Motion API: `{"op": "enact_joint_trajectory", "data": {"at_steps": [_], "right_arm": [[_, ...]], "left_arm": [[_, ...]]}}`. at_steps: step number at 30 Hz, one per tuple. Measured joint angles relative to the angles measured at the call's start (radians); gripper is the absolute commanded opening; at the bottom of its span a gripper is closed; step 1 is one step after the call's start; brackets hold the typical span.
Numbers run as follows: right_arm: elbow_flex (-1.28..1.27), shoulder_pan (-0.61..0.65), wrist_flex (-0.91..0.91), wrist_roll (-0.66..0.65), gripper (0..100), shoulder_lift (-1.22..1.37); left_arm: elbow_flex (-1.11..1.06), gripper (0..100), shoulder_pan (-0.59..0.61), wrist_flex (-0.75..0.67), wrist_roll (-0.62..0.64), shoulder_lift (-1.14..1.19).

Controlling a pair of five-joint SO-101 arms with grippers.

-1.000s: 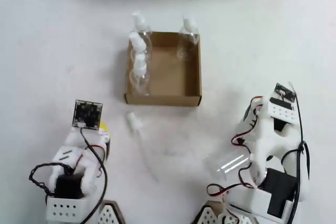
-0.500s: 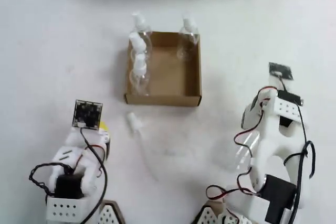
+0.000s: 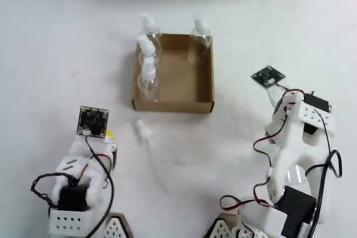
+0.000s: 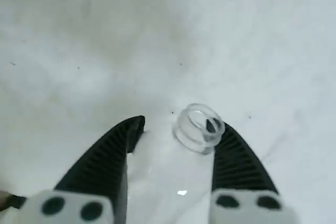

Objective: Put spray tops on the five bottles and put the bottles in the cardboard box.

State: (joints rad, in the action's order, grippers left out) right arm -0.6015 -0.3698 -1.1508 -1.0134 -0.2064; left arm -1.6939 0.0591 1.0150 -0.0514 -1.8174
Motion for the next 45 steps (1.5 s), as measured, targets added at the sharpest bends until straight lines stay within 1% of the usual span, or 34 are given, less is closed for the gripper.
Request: {"op": "enact_joint_trajectory", "data": {"at_steps": [3,14,18,20,23,27,33,38,45], "right_arm": [[0.000,0.002,0.000,0.011,22.1,0.000],[0.002,0.002,0.035,0.190,22.3,0.000],[0.057,-0.043,0.015,0.302,22.0,-0.002],[0.087,-0.075,-0.020,0.336,22.0,-0.006],[0.121,-0.117,-0.083,0.347,22.0,-0.008],[0.114,-0.120,-0.144,0.322,21.9,-0.060],[-0.021,-0.137,-0.160,0.334,21.9,-0.226],[-0.135,-0.133,-0.083,0.385,21.9,-0.305],[-0.150,-0.135,0.034,0.391,22.2,-0.229]], "left_arm": [[0.000,2,0.000,0.000,0.000,0.000],[0.000,2,0.000,0.000,0.000,0.000],[0.000,2,0.000,0.000,0.000,0.000],[0.000,2,0.000,0.000,0.000,0.000],[0.000,2,0.000,0.000,0.000,0.000],[0.000,2,0.000,0.000,0.000,0.000],[0.000,2,0.000,0.000,0.000,0.000],[0.000,2,0.000,0.000,0.000,0.000],[0.000,2,0.000,0.000,0.000,0.000]]}}
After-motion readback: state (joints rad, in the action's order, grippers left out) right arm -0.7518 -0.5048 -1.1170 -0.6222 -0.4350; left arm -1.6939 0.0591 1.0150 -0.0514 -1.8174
